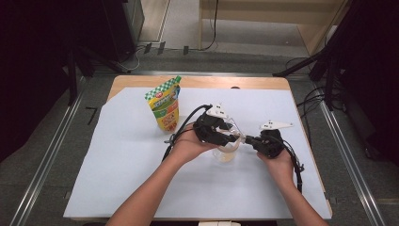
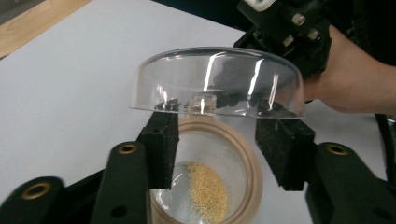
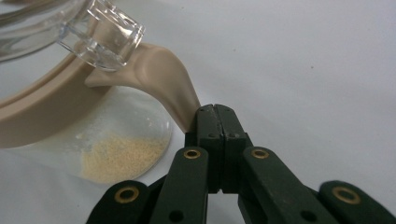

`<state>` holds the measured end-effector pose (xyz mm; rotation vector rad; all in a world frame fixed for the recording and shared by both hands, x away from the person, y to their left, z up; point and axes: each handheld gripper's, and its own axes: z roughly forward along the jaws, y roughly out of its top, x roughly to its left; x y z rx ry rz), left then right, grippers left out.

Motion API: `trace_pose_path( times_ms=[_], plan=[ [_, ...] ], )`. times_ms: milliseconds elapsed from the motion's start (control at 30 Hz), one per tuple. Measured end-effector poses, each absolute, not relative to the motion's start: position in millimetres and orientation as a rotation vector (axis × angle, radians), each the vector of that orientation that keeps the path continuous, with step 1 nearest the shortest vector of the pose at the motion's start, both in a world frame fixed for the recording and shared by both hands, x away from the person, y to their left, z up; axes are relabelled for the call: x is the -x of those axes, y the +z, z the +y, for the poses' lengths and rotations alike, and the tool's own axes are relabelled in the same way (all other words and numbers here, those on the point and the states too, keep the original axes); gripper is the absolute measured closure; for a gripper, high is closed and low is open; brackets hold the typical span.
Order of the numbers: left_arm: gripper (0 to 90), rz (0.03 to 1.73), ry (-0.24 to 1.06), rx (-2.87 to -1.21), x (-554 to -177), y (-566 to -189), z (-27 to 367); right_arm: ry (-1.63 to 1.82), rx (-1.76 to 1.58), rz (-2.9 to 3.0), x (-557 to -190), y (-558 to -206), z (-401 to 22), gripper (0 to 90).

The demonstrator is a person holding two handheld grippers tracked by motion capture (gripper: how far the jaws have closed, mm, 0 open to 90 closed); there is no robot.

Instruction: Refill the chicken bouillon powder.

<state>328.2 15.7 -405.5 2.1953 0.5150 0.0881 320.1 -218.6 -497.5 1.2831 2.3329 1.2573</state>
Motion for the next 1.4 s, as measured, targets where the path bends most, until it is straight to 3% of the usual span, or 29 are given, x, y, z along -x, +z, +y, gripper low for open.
trace_pose_path(
  times_ms=[133, 300, 1133, 1400],
  plan=[
    [79.1, 0.493, 0.042, -2.209, -329.7, -400.2, 12.3, 1.254, -1.281, 2.332, -319.9, -497.4, -218.6, 90.0],
    [89.5, 0.483, 0.032, -2.212, -330.1, -397.0, 6.9, 1.255, -1.279, 2.332, -320.0, -497.4, -218.6, 90.0],
    [88.5, 0.529, -0.041, -2.196, -344.1, -401.1, -12.2, 1.296, -1.28, 2.308, -319.3, -493.2, -223.5, 90.0],
    [81.7, 0.55, -0.039, -2.216, -342.1, -402.4, -3.2, 1.296, -1.287, 2.296, -317.4, -489.9, -229.3, 88.9]
  ],
)
